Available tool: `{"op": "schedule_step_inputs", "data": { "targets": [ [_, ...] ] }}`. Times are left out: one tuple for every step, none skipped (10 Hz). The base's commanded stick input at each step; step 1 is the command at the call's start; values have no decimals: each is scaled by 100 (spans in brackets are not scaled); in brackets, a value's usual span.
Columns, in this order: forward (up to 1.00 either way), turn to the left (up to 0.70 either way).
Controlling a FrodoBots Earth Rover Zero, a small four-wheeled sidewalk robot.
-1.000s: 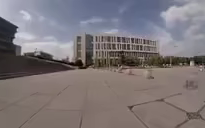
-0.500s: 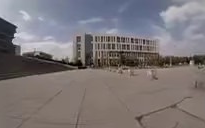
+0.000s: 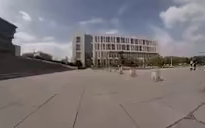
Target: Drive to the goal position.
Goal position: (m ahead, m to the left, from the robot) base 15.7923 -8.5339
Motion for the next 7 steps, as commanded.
{"op": "schedule_step_inputs", "data": {
  "targets": [
    [70,0],
    [70,0],
    [70,0],
    [65,0],
    [31,0],
    [0,0],
    [0,0]
  ]
}}
